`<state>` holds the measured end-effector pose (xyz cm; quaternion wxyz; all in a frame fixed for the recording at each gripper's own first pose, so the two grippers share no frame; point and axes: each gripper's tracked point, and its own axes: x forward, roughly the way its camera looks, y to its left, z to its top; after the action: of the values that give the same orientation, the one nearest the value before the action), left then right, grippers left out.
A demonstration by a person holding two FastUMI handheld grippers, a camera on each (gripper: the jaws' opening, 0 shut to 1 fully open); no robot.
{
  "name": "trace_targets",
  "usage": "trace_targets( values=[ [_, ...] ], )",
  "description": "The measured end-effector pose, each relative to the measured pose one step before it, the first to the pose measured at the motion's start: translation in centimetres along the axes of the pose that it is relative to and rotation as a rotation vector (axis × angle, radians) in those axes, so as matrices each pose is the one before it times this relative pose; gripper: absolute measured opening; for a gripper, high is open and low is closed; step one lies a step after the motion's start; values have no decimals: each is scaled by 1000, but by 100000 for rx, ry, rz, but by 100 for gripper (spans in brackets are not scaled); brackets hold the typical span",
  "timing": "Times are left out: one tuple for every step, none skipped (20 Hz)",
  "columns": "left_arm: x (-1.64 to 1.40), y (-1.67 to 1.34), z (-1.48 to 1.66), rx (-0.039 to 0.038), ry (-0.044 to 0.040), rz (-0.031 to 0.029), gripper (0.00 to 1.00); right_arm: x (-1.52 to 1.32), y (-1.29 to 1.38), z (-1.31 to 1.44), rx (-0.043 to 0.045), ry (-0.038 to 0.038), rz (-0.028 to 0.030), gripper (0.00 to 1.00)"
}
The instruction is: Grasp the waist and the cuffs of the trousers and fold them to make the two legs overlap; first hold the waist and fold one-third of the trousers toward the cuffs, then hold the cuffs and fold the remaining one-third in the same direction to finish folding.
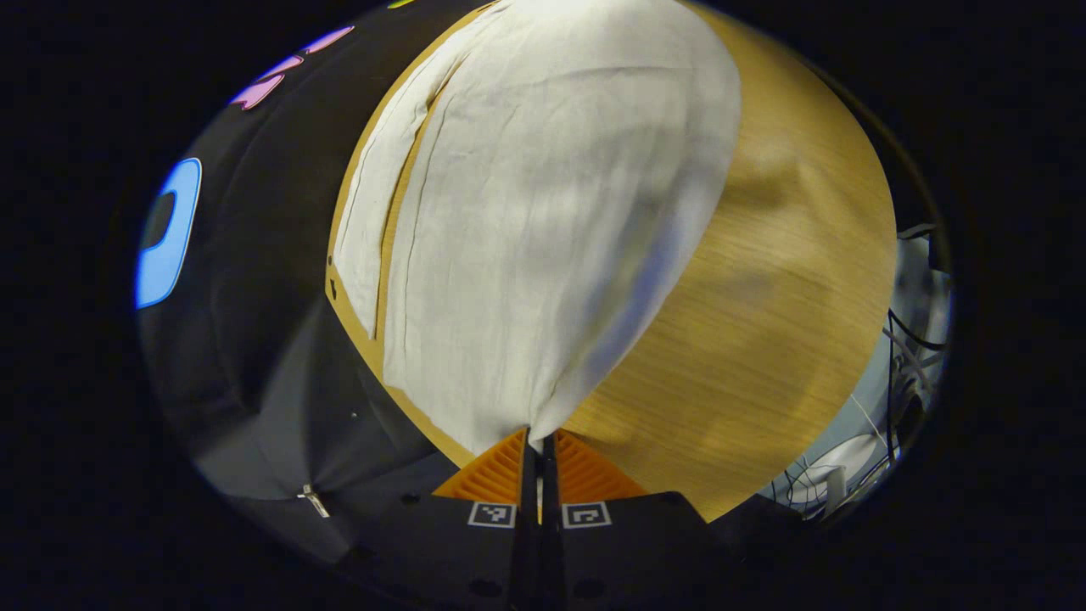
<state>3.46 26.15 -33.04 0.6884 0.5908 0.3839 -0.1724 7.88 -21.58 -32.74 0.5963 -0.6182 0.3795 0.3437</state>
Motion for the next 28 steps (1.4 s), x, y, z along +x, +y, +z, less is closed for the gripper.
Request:
trace_targets(
  values=[
    [-26, 71, 19, -2075, 96, -288, 6, -47, 42, 27, 1474, 400, 639, 5],
    [-381, 563, 137, -3256, -1014, 2622, 5, -39, -68, 20, 1658, 254, 621, 5],
    [-443, 900, 203, -4201, -1582, 4116, 5, -186, -163, 12, 2486, -40, -77, 5],
    [-720, 848, 172, -5587, -1071, 3465, 5, -428, -413, 99, 3880, -523, -641, 5],
    [-588, 951, -7, -6058, -979, 3253, 5, -493, -536, 113, 4784, -1682, -1916, 5],
    [-517, 725, 247, -5765, -619, 2421, 6, -672, -620, 220, 5180, -1701, -2025, 5],
    [-324, 785, 406, -4987, -482, 2117, 5, -727, -627, 286, 4567, -1512, -1851, 5],
    [-463, 668, 720, -4096, -1269, 1873, 5, -454, -833, 242, 3708, -1308, -2054, 5],
    [-434, 836, 1008, -3469, -2121, 1820, 5, -539, -914, 242, 2970, -1068, -2092, 5],
    [-104, 644, 922, -3171, -1696, 947, 5, -292, -631, 36, 3312, -211, -770, 5],
    [-390, 831, 617, -2127, -1283, 1225, 5, -270, -646, 104, 4367, 168, -117, 5],
    [-78, 1076, 866, -1254, -1066, 1685, 5, -258, -885, 450, 4902, -827, -885, 5],
    [460, 1350, 991, -898, -1231, 1978, 5, 20, -1260, 672, 5309, -1460, -1472, 5],
    [592, 1274, 947, -1102, -978, 1545, 5, -294, -1043, 714, 5177, -1354, -1432, 5],
    [508, 1019, 829, -787, -1031, 1300, 5, -616, -761, 704, 4540, -982, -1192, 5],
    [470, 1080, 851, -1341, -895, 713, 5, -408, -932, 798, 3796, -813, -1136, 5],
    [736, 1080, 711, -2984, -720, -127, 5, -235, -789, 712, 3402, -627, -981, 5],
    [848, 897, 822, -3355, -191, -153, 5, 5, -839, 608, 3544, -442, -929, 5],
    [953, 1054, 978, -3229, -764, 484, 5, 160, -765, 480, 3889, -608, -451, 5],
    [1083, 879, 1361, -2855, -1064, 434, 5, -9, -753, 877, 4038, -846, -528, 5],
    [1054, 800, 1464, -2305, -1308, 569, 5, 100, -811, 1007, 4510, -850, -338, 5],
    [1111, 713, 1722, -1897, -1398, 419, 5, 260, -773, 1292, 4804, -1273, -988, 5],
    [1304, 688, 1558, -2045, -1347, 620, 5, 892, -863, 1035, 4961, -871, -1152, 5],
    [1446, 387, 1580, -2437, -966, 14, 5, 853, -823, 1142, 4558, -1269, -1223, 5],
    [1570, 303, 1396, -2029, -1067, 51, 5, 1054, -634, 955, 4266, -1218, -850, 5],
    [1721, 230, 1207, -1617, -308, -17, 5, 783, -298, 867, 5053, -1367, -962, 5],
    [1766, 55, 759, -1151, 255, -358, 5, 781, -8, 634, 4855, -745, -860, 5],
    [1767, 90, 167, -562, 1414, -25, 5, 1263, -105, 508, 4649, -431, -815, 5]
  ],
)
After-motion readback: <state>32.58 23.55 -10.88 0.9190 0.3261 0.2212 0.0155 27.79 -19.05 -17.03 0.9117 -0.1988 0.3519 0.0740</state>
